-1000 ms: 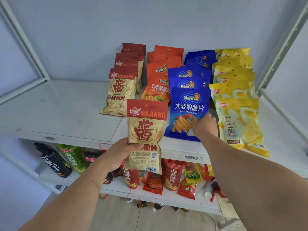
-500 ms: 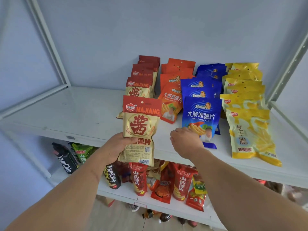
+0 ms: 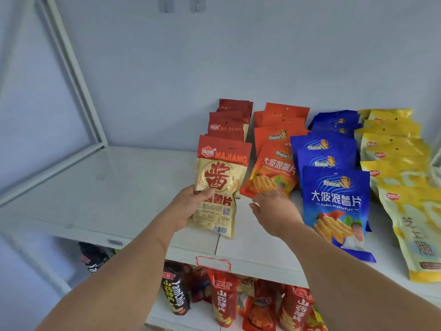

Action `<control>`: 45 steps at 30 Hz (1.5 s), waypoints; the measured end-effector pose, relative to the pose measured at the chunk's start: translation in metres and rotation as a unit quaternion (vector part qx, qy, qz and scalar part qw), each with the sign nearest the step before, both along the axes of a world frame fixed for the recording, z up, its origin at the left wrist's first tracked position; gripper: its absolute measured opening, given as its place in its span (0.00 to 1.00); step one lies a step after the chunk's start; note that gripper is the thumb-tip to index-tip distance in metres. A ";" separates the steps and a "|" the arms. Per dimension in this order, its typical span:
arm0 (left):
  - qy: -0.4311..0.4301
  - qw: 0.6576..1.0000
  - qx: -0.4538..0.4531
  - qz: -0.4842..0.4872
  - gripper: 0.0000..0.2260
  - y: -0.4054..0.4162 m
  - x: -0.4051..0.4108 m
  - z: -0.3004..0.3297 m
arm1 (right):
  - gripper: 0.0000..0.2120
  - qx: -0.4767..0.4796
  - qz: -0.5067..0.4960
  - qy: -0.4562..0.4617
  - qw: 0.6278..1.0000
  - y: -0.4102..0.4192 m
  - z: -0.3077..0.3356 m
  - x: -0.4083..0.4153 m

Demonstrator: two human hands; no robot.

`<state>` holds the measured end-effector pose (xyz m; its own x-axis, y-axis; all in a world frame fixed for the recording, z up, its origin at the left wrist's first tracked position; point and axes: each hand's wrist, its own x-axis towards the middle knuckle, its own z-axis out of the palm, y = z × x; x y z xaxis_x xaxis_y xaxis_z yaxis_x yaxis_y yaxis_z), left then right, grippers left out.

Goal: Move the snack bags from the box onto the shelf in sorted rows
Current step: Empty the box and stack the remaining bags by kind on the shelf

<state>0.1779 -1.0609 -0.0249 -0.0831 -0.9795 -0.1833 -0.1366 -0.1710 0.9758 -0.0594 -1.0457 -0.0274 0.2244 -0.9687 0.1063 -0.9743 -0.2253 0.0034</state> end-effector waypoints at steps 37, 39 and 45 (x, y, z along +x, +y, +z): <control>-0.254 0.939 -0.162 0.167 0.23 -0.081 0.013 -0.054 | 0.33 -0.012 -0.153 -0.274 0.949 -0.072 -0.034 0.059; -0.255 0.932 -0.168 0.194 0.27 -0.083 0.014 -0.054 | 0.36 -0.014 -0.149 -0.321 0.935 -0.077 -0.030 0.064; -0.202 0.966 -0.107 0.122 0.37 -0.106 0.023 -0.047 | 0.44 0.045 -0.166 -0.516 0.839 -0.094 -0.020 0.090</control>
